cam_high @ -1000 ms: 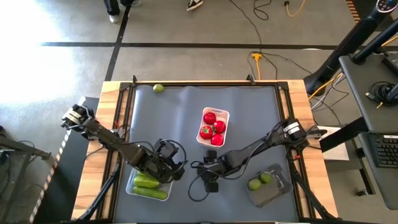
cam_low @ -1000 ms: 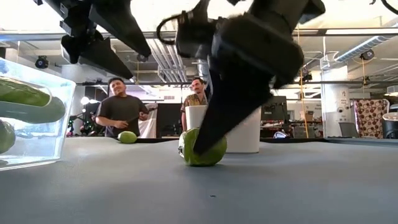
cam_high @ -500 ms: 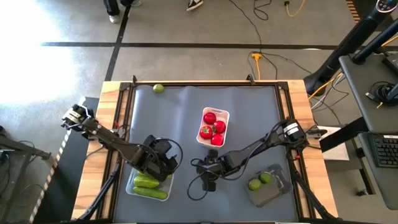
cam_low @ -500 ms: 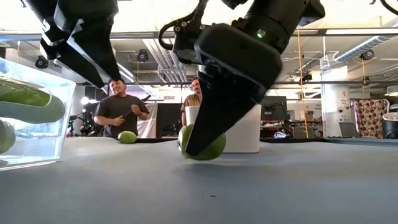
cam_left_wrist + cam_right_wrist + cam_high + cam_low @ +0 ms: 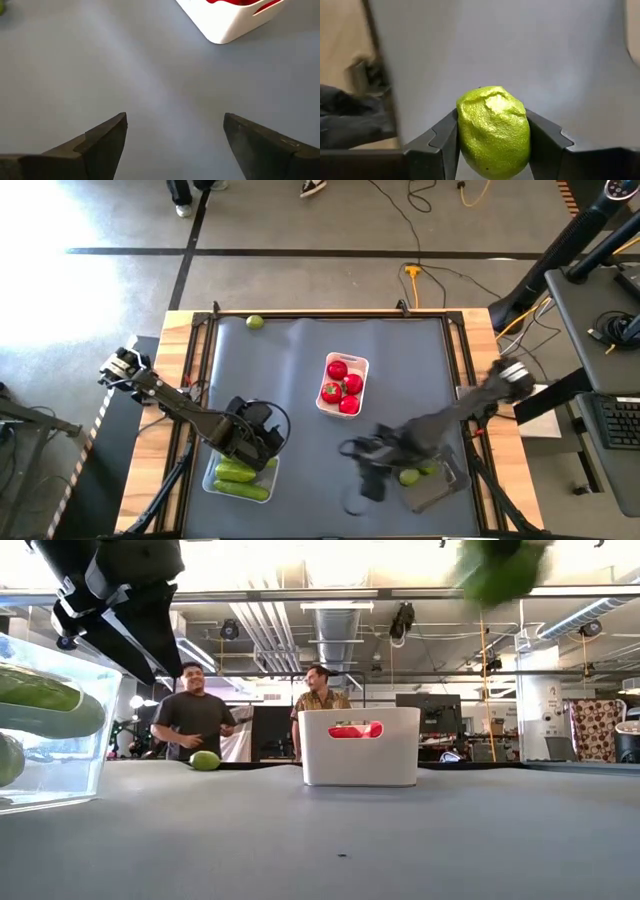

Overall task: Sort produce into baskets
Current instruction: Put the bottom lime into the black transparent bin, then put the lime into the black transparent bin

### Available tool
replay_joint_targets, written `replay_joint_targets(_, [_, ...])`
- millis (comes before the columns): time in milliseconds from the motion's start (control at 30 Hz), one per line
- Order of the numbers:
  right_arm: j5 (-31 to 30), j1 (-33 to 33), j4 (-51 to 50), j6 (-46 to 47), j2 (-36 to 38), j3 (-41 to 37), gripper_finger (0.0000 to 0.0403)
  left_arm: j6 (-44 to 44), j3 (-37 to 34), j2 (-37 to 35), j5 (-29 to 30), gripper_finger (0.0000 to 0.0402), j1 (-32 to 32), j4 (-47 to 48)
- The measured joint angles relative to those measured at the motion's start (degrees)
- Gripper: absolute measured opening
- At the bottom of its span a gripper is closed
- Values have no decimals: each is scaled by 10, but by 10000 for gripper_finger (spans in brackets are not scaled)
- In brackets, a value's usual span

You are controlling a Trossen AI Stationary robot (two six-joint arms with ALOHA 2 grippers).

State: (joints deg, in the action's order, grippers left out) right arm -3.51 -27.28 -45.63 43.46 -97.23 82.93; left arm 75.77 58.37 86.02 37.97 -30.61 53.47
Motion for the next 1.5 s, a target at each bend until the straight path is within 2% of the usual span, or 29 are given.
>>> replay_joint_targets(167, [-53, -101, -122, 186, 94, 0, 166, 13, 0, 0, 12, 313, 4, 6])
replay_joint_targets(333, [-96, -212, -248, 405, 118, -2, 170, 16, 0, 1, 70, 313, 17, 2])
replay_joint_targets(533, [-89, -294, -328, 629, 101, -55, 169, 12, 0, 2, 71, 313, 42, -27])
replay_joint_targets(667, [-43, -307, -296, 722, 101, -140, 171, 11, 0, 2, 70, 313, 56, -39])
replay_joint_targets(833, [-2, -304, -157, 731, 101, -226, 171, 6, 0, 2, 68, 313, 65, -39])
replay_joint_targets(933, [43, -304, -91, 726, 95, -263, 172, 5, 0, 2, 58, 313, 65, -36])
replay_joint_targets(1067, [60, -304, -58, 740, 90, -282, 186, -16, 0, 2, 48, 313, 66, -24])
replay_joint_targets(1167, [54, -301, -58, 728, 93, -282, 212, -26, 0, 0, 38, 313, 81, 1])
replay_joint_targets(1333, [55, -301, -78, 703, 103, -265, 272, -81, -1, -27, -14, 313, 153, 37])
replay_joint_targets(1500, [54, -301, -97, 679, 109, -218, 326, -183, -1, -54, -48, 313, 276, 44])
